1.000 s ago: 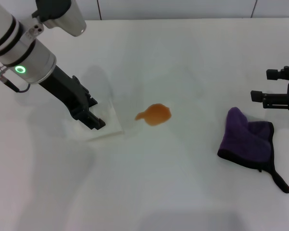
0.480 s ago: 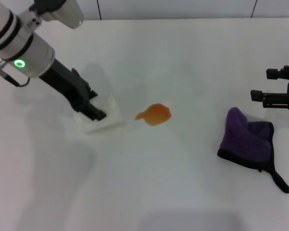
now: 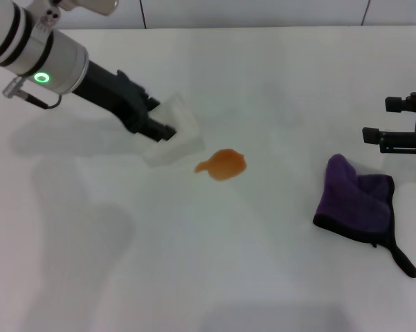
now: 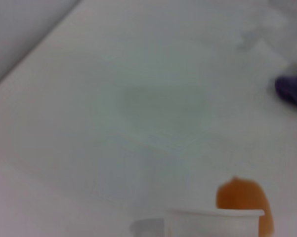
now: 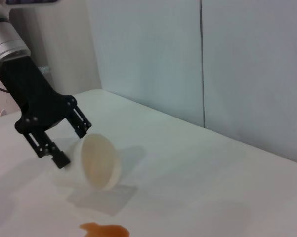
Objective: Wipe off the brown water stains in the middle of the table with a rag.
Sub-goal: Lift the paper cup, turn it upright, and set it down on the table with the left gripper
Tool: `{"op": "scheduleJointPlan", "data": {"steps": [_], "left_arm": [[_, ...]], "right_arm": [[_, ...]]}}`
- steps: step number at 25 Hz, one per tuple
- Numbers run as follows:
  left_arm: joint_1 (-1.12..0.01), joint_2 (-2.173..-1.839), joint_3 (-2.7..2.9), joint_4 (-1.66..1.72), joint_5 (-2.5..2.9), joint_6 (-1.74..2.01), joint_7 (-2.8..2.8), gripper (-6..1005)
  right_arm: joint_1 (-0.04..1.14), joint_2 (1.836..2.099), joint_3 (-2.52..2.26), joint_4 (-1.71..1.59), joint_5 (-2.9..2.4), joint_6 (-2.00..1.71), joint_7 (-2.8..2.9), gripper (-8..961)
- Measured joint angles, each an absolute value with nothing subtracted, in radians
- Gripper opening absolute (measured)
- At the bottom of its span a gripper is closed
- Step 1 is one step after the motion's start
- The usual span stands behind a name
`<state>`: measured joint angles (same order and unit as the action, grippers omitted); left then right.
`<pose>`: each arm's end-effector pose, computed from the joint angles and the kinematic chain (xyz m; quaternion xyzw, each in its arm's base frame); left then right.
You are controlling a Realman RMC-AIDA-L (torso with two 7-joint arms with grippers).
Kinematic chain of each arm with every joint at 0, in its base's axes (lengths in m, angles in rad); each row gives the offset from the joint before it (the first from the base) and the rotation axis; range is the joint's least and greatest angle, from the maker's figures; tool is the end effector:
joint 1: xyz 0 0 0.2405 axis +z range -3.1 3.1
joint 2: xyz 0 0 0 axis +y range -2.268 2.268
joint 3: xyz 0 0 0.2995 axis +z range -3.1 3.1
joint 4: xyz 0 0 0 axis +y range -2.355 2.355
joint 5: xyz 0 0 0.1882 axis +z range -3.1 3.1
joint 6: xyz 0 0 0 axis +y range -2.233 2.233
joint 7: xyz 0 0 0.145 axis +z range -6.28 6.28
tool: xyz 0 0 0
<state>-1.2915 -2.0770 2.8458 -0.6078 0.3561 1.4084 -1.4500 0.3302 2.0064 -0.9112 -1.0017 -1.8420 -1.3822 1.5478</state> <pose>-0.1809 0.4462 -0.0298 -0.9787 -0.1591 0.0805 0.1022 0.3116 0.3301 0.0427 -0.9263 0.2113 0.1726 0.2600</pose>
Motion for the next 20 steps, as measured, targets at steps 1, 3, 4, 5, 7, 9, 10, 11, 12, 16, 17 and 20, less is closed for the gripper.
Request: {"op": "scheduleJointPlan", "data": {"steps": [1, 3, 4, 5, 7, 9, 10, 11, 12, 16, 17, 20], "left_arm": [[-1.288, -2.077, 2.846, -0.608, 0.332, 1.408, -1.443, 643], [-1.281, -2.078, 2.845, -0.608, 0.291, 1.406, -1.434, 644], [-1.276, -2.079, 2.845, -0.608, 0.263, 1.405, -1.429, 644], [-1.272, -2.079, 2.845, -0.607, 0.243, 1.405, -1.424, 644], [-1.259, -2.082, 2.845, -0.605, 0.191, 1.405, -1.404, 644], [-1.245, -2.084, 2.845, -0.604, 0.142, 1.405, -1.382, 645], [-1.238, -2.084, 2.845, -0.604, 0.122, 1.405, -1.374, 645], [-1.233, -2.085, 2.845, -0.604, 0.104, 1.405, -1.368, 645], [-1.225, -2.085, 2.845, -0.603, 0.077, 1.405, -1.360, 645], [-1.175, -2.085, 2.845, -0.596, -0.052, 1.410, -1.317, 646], [-1.163, -2.085, 2.846, -0.591, -0.073, 1.410, -1.304, 646], [-1.127, -2.085, 2.845, -0.575, -0.134, 1.407, -1.264, 647]], "right_arm": [[0.331, 2.006, -0.910, -1.001, -1.842, -1.382, 1.548, 826], [0.331, 2.006, -0.910, -1.001, -1.842, -1.382, 1.548, 826], [0.331, 2.006, -0.910, -1.002, -1.842, -1.382, 1.548, 826], [0.330, 2.006, -0.909, -1.003, -1.841, -1.382, 1.548, 826], [0.329, 2.006, -0.909, -1.004, -1.841, -1.382, 1.548, 826], [0.329, 2.006, -0.908, -1.003, -1.841, -1.382, 1.546, 826], [0.329, 2.006, -0.908, -1.003, -1.841, -1.382, 1.546, 826], [0.329, 2.006, -0.908, -1.003, -1.841, -1.382, 1.546, 826], [0.329, 2.006, -0.908, -1.003, -1.841, -1.382, 1.545, 826], [0.329, 2.006, -0.908, -1.003, -1.841, -1.382, 1.545, 826], [0.330, 2.006, -0.908, -1.003, -1.841, -1.382, 1.545, 826], [0.332, 2.006, -0.908, -1.000, -1.841, -1.382, 1.545, 826]]}}
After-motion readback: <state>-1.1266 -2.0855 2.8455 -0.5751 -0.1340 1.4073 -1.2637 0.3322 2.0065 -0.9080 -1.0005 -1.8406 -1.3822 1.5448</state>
